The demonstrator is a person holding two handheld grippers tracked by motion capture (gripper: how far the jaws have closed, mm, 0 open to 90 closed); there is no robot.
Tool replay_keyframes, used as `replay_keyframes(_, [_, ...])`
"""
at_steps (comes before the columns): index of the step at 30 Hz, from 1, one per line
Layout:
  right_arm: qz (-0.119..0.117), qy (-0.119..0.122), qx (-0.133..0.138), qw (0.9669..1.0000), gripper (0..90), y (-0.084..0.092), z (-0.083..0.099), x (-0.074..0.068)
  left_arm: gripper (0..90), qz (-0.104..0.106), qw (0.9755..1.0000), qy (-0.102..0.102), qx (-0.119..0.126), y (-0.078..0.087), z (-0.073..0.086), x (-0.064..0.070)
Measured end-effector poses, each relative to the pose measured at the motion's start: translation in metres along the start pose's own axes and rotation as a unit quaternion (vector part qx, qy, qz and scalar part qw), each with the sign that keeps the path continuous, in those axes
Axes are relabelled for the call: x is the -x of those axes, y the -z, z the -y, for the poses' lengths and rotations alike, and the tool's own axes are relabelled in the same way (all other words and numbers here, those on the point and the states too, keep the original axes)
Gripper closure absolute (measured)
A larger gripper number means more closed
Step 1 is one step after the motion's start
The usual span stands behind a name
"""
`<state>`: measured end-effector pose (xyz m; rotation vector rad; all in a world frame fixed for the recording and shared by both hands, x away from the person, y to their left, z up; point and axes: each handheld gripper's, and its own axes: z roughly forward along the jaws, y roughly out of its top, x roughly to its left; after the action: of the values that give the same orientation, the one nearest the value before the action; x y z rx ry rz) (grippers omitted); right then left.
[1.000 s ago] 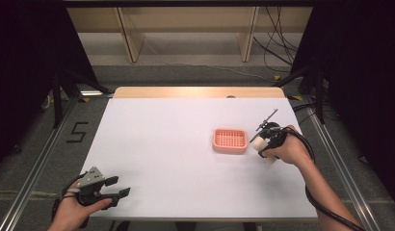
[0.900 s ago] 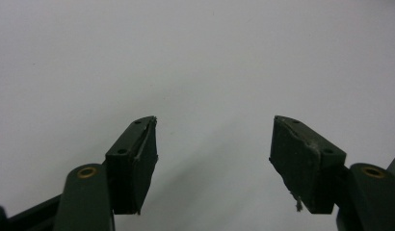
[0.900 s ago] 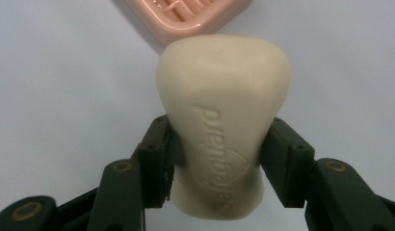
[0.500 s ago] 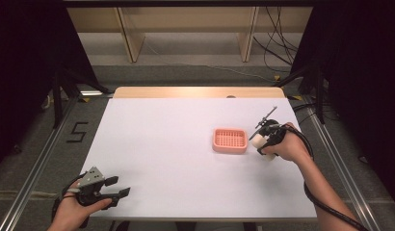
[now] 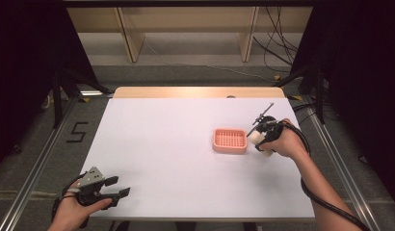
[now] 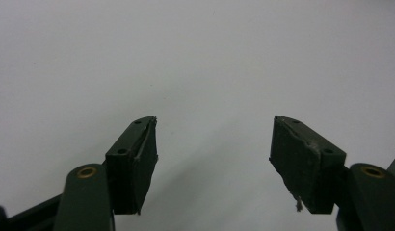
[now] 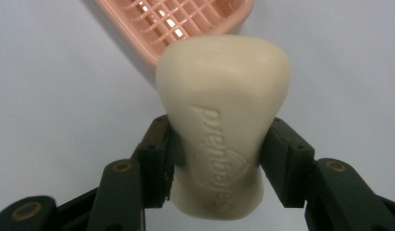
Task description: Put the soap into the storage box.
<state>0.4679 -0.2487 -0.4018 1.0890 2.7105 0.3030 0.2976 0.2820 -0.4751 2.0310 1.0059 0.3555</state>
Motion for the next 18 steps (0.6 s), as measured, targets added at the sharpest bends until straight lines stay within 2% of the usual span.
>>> replay_keyframes(4, [0.000,0.000,0.002,1.0000,50.5,0.000,-0.003,-0.001,33.0,-0.001,1.0000,0.000,0.002,0.000,0.000,0.000])
replay_keyframes(5, [0.001,0.001,0.003,1.0000,50.5,0.000,-0.004,-0.001,33.0,-0.003,0.9999,0.003,0.009,-0.001,0.001,0.001])
replay_keyframes(9, [0.001,0.012,0.004,0.9999,50.4,0.001,-0.007,0.001,33.0,0.001,1.0000,0.001,0.000,0.000,0.000,0.000])
replay_keyframes(10, [0.002,0.003,0.004,1.0000,50.5,0.001,-0.008,0.000,33.0,0.000,1.0000,0.008,0.005,-0.001,0.001,0.001])
replay_keyframes(11, [0.005,0.009,0.007,0.9999,50.4,0.001,-0.008,0.001,33.0,-0.003,1.0000,0.001,0.006,-0.001,0.000,0.000])
replay_keyframes(12, [0.003,0.010,0.006,0.9999,50.4,0.001,-0.009,0.001,33.0,-0.001,1.0000,0.006,0.007,-0.001,0.001,0.001])
replay_keyframes(18, [0.005,0.014,0.009,0.9998,50.4,0.002,-0.014,0.001,33.0,-0.003,1.0000,0.002,0.007,-0.001,0.000,0.000])
